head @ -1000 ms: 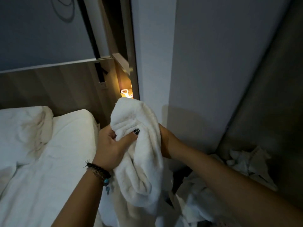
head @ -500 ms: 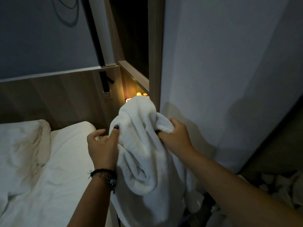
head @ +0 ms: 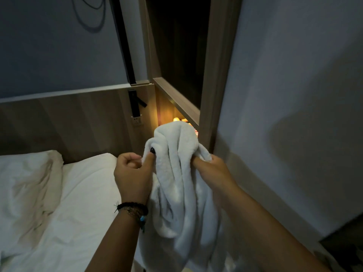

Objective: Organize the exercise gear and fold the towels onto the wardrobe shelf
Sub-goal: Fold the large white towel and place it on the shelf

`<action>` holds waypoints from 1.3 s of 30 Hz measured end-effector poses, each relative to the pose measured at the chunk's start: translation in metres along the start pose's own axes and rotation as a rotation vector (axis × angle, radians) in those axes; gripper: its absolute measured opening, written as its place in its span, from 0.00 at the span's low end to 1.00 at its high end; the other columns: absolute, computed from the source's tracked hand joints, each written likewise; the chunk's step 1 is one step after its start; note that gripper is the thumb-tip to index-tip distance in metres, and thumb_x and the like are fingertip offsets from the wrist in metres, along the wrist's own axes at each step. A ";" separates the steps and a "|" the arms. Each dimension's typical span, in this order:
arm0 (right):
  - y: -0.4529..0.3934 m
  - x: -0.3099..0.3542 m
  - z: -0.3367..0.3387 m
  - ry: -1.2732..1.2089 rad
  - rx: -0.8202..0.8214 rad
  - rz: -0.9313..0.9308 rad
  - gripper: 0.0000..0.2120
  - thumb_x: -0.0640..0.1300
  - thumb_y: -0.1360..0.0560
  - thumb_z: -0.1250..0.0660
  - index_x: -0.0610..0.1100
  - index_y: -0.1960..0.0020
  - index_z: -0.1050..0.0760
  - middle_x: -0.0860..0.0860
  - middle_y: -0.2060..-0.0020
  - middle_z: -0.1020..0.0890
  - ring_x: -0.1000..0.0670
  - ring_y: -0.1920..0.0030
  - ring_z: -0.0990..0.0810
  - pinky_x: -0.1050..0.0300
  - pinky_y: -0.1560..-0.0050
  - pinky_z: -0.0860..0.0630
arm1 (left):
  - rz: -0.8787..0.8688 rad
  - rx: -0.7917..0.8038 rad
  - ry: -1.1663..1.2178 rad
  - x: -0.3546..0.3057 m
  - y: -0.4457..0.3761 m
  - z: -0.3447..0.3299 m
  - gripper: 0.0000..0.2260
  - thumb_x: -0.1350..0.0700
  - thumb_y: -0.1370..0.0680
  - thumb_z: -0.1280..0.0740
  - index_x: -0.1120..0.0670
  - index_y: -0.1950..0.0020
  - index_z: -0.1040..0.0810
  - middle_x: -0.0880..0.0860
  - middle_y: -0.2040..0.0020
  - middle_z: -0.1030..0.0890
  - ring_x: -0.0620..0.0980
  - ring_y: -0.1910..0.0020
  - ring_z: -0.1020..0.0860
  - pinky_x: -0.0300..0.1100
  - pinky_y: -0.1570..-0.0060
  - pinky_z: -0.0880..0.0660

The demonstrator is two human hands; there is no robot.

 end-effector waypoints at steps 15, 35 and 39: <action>-0.180 0.012 -0.066 -0.117 0.103 -0.022 0.09 0.46 0.28 0.29 0.49 0.48 0.19 0.50 0.53 0.15 0.46 0.48 0.17 0.46 0.46 0.20 | -0.104 0.323 -0.084 0.006 -0.134 -0.077 0.12 0.43 0.34 0.26 0.49 0.56 0.14 0.40 0.60 0.16 0.34 0.59 0.21 0.26 0.59 0.27; -0.355 -0.001 -0.103 -0.263 -0.414 -0.071 0.15 0.46 0.34 0.25 0.49 0.48 0.22 0.46 0.55 0.15 0.43 0.55 0.15 0.36 0.48 0.21 | -0.101 0.847 0.087 0.093 -0.337 -0.248 0.08 0.57 0.32 0.23 0.48 0.66 0.20 0.39 0.69 0.22 0.40 0.66 0.27 0.31 0.60 0.30; -0.377 0.003 -0.110 -0.254 -0.547 -0.039 0.19 0.51 0.38 0.23 0.51 0.49 0.21 0.47 0.54 0.15 0.45 0.53 0.15 0.37 0.48 0.21 | -0.142 0.992 0.129 0.097 -0.363 -0.276 0.07 0.59 0.29 0.25 0.49 0.62 0.20 0.45 0.66 0.23 0.44 0.63 0.26 0.38 0.59 0.27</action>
Point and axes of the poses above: each hand's wrist, its own y-axis away from the middle knuckle, its own z-axis out of the back of the hand, x = y × z, the point moved 3 cm from there along -y, towards the middle knuckle
